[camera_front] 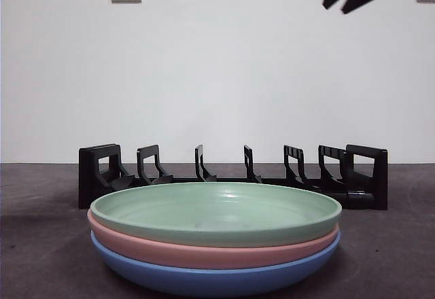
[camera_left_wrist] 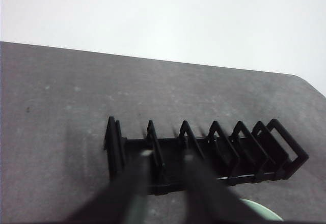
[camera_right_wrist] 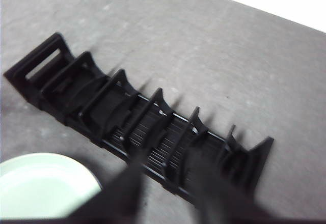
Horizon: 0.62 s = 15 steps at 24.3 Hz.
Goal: Place the plate
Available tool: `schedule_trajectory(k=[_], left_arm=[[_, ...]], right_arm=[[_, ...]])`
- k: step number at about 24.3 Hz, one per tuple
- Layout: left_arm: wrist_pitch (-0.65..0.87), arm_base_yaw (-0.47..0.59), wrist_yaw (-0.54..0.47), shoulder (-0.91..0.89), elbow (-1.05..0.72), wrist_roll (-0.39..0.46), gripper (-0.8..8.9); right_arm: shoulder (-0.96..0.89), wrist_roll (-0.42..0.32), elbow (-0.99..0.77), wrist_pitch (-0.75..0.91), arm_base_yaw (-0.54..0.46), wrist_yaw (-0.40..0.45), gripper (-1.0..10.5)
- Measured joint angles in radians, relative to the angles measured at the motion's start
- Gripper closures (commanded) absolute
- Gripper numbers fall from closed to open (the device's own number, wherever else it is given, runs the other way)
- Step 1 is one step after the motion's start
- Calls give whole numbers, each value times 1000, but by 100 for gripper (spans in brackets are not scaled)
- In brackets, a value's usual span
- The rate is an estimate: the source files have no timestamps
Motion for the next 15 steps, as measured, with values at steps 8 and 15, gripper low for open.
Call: schedule_trajectory(k=[8, 15], left_arm=[[-5, 0, 3, -9, 0, 6, 806], [-5, 0, 0, -11, 0, 23, 806]], right_arm=[[0, 0, 0, 6, 0, -7, 927], [0, 0, 0, 43, -1, -8, 927]])
